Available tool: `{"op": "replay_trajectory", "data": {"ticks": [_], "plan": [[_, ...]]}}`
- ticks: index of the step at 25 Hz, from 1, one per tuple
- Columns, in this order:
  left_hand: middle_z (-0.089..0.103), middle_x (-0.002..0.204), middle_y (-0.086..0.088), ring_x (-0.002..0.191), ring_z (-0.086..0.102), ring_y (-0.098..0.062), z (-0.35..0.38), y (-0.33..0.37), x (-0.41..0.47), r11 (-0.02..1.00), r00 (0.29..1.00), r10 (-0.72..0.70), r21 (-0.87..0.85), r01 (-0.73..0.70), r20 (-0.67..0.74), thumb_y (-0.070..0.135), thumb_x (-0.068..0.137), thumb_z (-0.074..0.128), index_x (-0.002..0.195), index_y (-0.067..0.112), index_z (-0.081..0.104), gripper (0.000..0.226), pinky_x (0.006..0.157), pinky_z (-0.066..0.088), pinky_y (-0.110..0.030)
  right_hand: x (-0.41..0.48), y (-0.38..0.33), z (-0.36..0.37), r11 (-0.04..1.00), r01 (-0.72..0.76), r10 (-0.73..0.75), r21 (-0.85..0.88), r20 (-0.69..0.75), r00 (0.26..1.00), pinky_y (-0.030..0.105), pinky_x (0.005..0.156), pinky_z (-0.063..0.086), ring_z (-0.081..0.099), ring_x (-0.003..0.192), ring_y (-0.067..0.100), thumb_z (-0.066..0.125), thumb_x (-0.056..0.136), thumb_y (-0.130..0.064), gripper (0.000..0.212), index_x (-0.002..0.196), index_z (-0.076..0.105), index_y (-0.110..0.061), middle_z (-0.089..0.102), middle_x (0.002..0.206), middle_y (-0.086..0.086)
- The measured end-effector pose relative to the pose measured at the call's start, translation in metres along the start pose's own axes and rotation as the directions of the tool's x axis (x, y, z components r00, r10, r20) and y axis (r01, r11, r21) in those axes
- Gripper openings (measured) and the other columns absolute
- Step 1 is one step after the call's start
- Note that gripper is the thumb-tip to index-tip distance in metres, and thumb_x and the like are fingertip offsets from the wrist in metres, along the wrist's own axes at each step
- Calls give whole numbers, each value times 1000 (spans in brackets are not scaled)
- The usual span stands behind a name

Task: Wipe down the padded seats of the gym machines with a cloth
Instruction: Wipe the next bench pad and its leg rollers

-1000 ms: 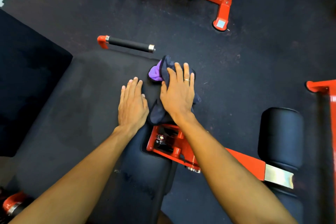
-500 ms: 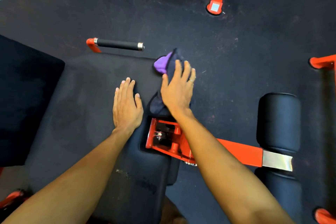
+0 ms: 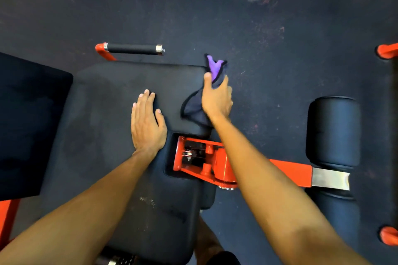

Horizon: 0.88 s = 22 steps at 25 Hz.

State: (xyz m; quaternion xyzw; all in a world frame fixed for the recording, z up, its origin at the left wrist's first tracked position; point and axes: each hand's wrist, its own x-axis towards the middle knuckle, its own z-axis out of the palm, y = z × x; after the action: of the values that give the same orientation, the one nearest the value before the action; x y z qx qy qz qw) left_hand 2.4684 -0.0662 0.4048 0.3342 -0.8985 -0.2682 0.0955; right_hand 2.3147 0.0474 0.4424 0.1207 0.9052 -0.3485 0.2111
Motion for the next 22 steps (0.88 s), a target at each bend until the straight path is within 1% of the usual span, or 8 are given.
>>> {"op": "replay_trajectory", "data": {"ticks": [3,5,7,9,11,14,18,22], "plan": [[35,162,-2,152,25,-17,-1,0,-1,1000,1000,4,5,-4,-6,12,101,44,151,9,41,51,127,14,-38,20,-6,-7,969,-207,197,137,82,977,49,111,35,48,135,40,33,99,-69,69,152,40,-24,52,147,16],[35,162,-2,152,26,-17,-2,-1,0,1000,1000,3,6,-3,-8,12,101,44,151,10,41,51,127,15,-38,-1,0,0,978,-167,163,128,42,986,48,110,34,47,134,42,36,101,-65,69,154,35,-21,46,149,17],[36,161,-3,152,27,-18,0,-2,1,1000,1000,8,7,-7,-10,13,100,44,151,9,42,51,127,15,-38,-38,11,11,998,-34,36,47,-42,998,50,107,37,45,134,44,43,101,-60,69,156,31,-20,39,152,16],[37,161,-4,151,28,-19,1,-3,4,1000,1000,13,10,-13,-17,14,100,42,150,8,43,51,127,15,-38,-69,23,22,982,137,-150,-127,-95,984,54,110,36,36,140,44,47,100,-58,70,159,29,-24,29,159,16],[36,161,-4,152,26,-18,1,-4,2,1000,1000,12,0,-12,1,14,101,40,150,8,42,50,127,14,-37,-85,33,32,908,260,-295,-329,-61,953,58,114,30,22,148,46,45,99,-58,67,159,28,-33,18,166,17],[33,163,-2,153,23,-15,0,-4,2,1000,1000,18,-25,-18,13,15,103,36,152,9,40,49,127,12,-35,-83,32,36,830,336,-380,-445,-13,925,62,119,23,9,153,46,41,102,-57,59,157,31,-42,10,170,12],[30,164,-5,154,21,-16,1,-8,5,996,999,30,-84,-27,33,17,105,33,155,8,36,50,127,6,-31,-81,19,53,664,471,-555,-581,39,831,62,122,13,9,155,41,34,101,-57,55,151,46,-36,23,168,9],[16,165,-4,154,14,-15,-7,-19,-2,992,989,93,-98,-82,111,18,104,31,158,2,21,57,124,-2,-22,-109,36,58,523,624,-682,-581,154,715,56,124,15,20,154,35,37,103,-48,51,144,58,-27,38,162,9]]}}
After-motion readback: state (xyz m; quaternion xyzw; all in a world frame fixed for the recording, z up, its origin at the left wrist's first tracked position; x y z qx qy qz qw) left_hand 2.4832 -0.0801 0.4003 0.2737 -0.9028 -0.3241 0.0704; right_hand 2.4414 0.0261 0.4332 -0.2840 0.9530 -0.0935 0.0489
